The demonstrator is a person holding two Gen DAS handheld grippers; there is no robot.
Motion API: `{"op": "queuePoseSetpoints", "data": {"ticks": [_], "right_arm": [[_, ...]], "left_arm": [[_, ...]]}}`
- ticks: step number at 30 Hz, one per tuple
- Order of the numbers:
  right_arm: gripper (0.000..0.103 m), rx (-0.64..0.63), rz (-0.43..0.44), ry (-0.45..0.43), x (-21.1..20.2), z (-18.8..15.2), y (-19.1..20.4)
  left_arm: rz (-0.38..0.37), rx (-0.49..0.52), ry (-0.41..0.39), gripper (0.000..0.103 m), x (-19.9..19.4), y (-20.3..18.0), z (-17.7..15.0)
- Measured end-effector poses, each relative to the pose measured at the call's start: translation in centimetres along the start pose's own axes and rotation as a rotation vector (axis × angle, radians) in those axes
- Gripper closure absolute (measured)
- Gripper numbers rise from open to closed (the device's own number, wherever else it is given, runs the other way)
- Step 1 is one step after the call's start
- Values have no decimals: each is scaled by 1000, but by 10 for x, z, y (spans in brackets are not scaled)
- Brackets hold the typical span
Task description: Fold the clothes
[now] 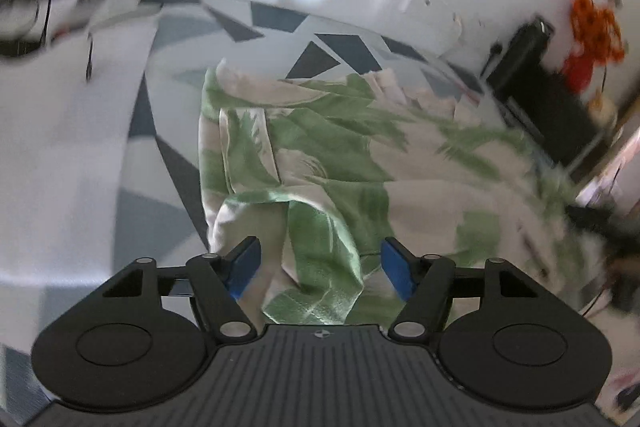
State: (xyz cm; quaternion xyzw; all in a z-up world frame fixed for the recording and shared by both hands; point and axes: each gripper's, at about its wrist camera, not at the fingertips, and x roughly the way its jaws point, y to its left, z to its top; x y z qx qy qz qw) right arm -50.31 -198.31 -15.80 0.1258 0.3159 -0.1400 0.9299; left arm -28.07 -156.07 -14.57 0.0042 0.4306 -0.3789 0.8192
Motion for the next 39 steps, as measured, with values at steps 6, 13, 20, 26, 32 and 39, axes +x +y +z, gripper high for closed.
{"op": "queuePoseSetpoints", "data": {"ticks": [6, 13, 20, 26, 32, 39], "right_arm": [[77, 47, 49, -34, -11, 9, -2], [84, 41, 23, 53, 1, 1, 1], [96, 161, 243, -32, -42, 20, -4], [96, 258, 297, -126, -56, 55, -8], [96, 336, 326, -165, -54, 90, -11], [96, 438, 263, -190, -32, 107, -31]], "left_arm": [[12, 71, 29, 40, 2, -9, -1], [23, 146, 64, 97, 6, -19, -2], [-81, -33, -106, 99, -49, -8, 16], [-191, -136, -222, 100, -69, -7, 44], [-147, -98, -312, 100, -73, -16, 69], [-36, -99, -368, 100, -64, 0, 91]]}}
